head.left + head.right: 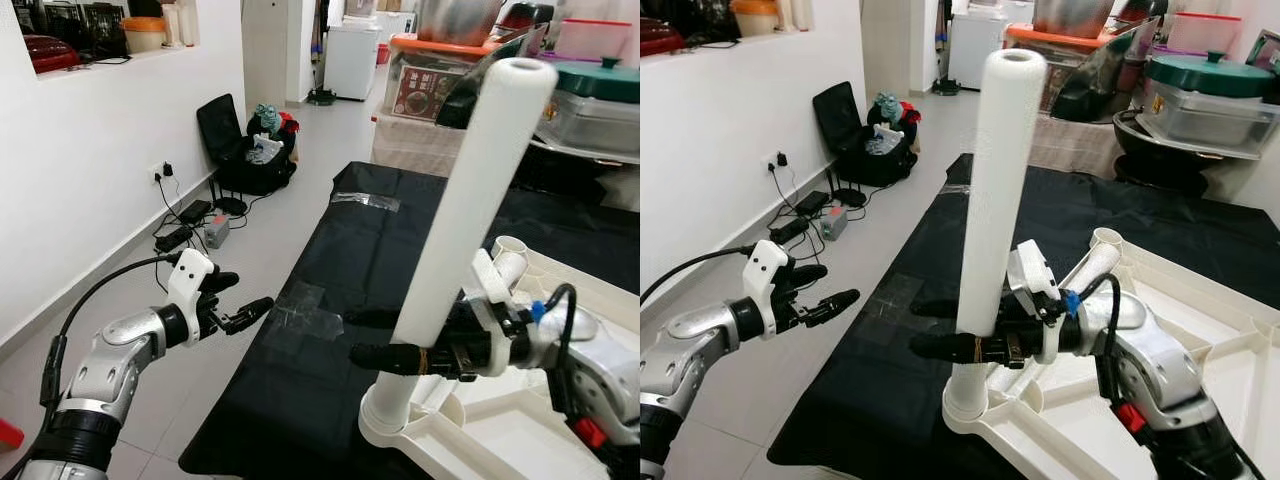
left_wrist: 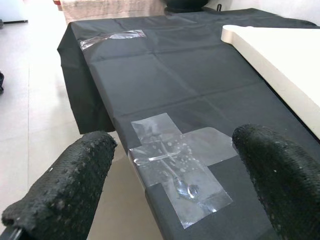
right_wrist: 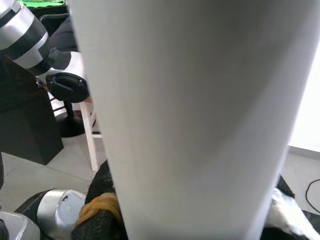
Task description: Building children table
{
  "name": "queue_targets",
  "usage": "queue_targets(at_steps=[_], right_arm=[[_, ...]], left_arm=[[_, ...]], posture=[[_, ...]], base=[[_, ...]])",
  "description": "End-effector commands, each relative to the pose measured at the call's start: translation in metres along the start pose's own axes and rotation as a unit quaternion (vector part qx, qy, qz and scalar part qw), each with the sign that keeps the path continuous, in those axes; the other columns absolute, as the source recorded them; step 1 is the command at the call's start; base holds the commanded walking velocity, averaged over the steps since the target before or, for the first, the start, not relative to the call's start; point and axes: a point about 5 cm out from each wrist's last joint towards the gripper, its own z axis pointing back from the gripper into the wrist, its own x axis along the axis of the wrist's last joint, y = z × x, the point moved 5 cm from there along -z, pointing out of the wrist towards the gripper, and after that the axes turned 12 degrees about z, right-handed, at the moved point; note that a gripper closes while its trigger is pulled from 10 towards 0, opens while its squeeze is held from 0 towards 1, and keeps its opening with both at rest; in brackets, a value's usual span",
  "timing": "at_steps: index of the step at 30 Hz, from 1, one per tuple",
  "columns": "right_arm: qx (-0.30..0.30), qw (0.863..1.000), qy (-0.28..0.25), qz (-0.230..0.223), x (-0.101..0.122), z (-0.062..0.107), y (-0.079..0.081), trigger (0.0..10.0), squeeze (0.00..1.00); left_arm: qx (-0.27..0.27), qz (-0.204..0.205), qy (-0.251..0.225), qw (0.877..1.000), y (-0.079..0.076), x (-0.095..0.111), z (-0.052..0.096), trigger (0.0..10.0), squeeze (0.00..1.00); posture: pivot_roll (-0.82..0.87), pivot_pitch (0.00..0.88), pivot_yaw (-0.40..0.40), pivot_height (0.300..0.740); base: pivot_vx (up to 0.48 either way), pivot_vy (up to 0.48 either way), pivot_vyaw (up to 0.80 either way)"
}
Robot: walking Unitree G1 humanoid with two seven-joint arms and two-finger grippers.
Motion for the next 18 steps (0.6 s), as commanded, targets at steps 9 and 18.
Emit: queue_targets(at_steps=[9, 18], right_arm=[[-0.145, 0.983, 0.069, -0.086, -0.065, -0.017, -0.016, 0.0, 0.00], [-0.336, 0.931, 0.110, -0.092, -0.089, -0.008, -0.033, 0.0, 0.00]], left_arm=[[0.001, 0.009, 0.008, 1.000, -0.002, -0.008, -0.001, 10.0, 0.00], [0.012, 0.018, 0.004, 1.000, 0.000, -0.011, 0.001, 10.0, 0.00]], posture=[[0.06, 0.000, -0.078, 0.740], [0.05, 0.000, -0.068, 0.740]], base=[[0.000, 0.000, 0.00], [0.000, 0.000, 0.00]])
